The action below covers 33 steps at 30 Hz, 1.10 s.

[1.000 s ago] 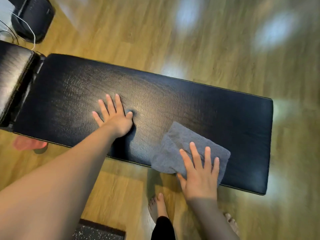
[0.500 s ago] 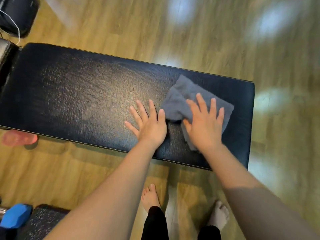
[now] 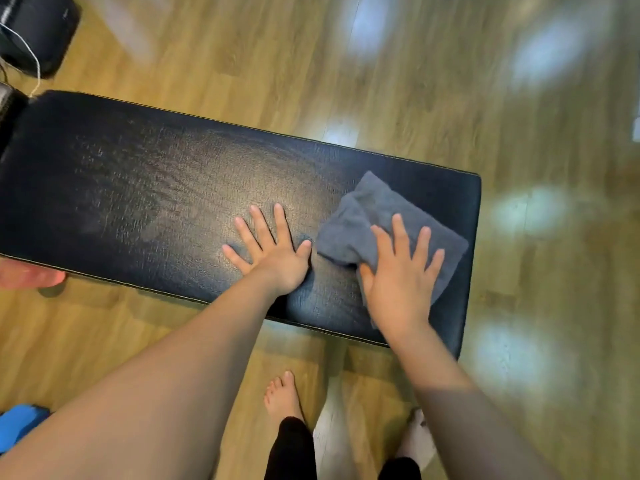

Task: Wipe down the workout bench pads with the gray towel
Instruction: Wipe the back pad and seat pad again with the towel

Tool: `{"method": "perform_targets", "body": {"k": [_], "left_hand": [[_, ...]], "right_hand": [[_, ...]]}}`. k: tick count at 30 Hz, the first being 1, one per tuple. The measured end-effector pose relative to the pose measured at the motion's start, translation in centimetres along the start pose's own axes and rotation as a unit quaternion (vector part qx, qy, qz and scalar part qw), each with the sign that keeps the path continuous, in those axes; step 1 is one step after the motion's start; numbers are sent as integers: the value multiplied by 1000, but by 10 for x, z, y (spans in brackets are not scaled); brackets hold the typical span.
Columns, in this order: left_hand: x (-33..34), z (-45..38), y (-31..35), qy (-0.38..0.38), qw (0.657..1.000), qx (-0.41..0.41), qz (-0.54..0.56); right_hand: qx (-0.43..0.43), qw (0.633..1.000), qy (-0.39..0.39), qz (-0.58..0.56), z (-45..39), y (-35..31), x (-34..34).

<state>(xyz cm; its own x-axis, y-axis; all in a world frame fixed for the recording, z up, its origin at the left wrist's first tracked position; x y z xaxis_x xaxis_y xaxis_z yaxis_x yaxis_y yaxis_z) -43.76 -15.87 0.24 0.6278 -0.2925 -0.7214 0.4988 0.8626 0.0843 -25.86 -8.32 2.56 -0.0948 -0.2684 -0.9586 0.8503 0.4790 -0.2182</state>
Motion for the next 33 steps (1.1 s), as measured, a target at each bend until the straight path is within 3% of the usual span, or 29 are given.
{"method": "perform_targets", "body": {"k": [7,16,27,33], "left_hand": [[-1,4,2,-1,1000,-2,0],[0,4,1,7,1000,-5,-3],[5,-3,-3,38,999,-12,-3],[7,-4,-5,27,999,-17,-12]], "right_hand": [[-70,995,-60,36,100,13,22],[-110,992,-33,54,63,39,10],[16,999,26,-20,-74,88,-18],[29,998,27,-42,-57,91,-18]]}}
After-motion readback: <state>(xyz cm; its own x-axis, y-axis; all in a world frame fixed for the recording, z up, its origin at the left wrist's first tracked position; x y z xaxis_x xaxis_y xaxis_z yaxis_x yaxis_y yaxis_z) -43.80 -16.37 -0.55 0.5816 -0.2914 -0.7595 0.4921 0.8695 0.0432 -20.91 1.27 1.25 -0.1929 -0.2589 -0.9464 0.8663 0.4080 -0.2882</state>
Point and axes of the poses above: each hand's wrist, its own z-axis away from the middle knuckle, its own x-axis out of the palm, y = z × x, the point moved 5 cm from there along -z, towards the middle knuckle, and after that the axes turned 6 degrees about -x, right-handed, at the moved point
